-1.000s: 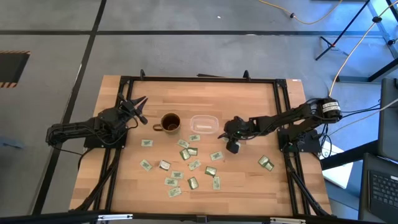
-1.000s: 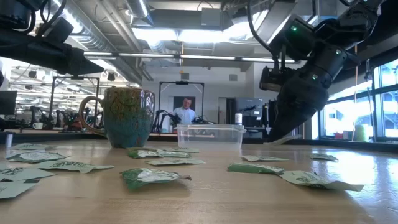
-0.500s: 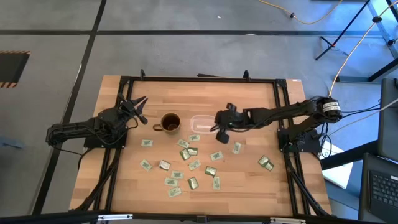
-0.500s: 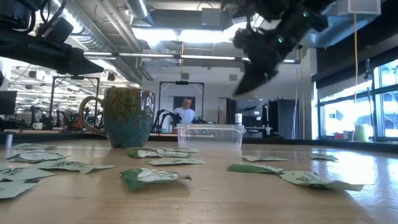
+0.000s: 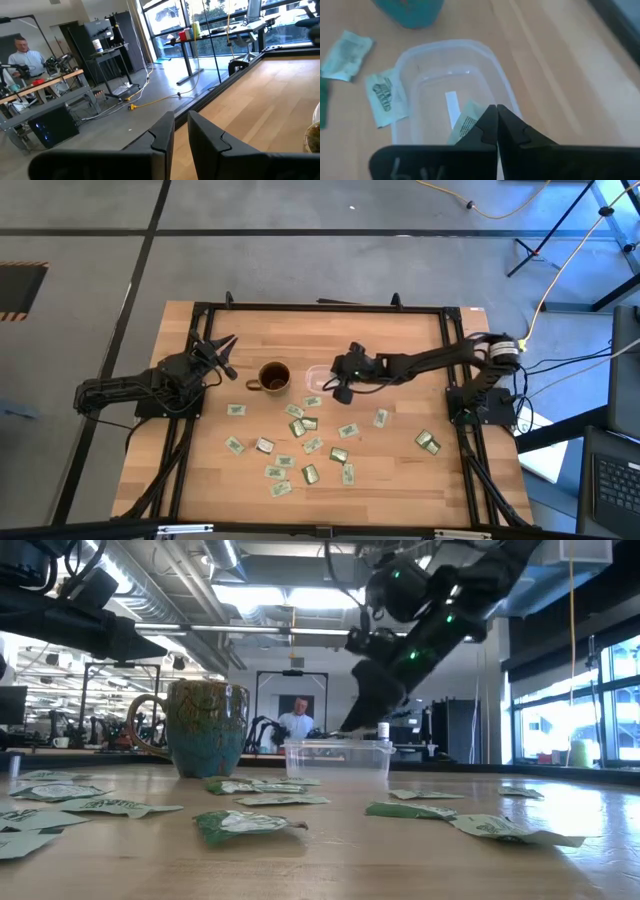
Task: Pick and place items into bin
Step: Put the light green stevia pack into the transparent bin
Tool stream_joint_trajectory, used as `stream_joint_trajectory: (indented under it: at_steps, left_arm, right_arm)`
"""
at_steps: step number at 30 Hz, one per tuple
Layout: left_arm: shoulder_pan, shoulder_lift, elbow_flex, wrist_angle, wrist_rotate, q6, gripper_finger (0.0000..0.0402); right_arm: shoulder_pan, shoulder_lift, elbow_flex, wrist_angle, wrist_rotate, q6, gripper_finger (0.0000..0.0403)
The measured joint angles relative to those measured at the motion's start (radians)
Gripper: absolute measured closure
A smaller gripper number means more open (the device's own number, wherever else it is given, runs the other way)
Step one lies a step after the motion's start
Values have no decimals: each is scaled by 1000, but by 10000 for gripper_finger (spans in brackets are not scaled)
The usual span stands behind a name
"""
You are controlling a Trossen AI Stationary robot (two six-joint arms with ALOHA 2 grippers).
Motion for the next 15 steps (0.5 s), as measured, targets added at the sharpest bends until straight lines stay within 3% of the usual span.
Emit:
stream_joint_trajectory:
  at_steps: [10,15]
  left_arm:
    - [0,0,0,0,0,0,354]
    - [0,0,0,0,0,0,354]
  right_arm:
    - [0,61,0,24,-2,26,400]
    - [0,56,1,29,-2,5,375]
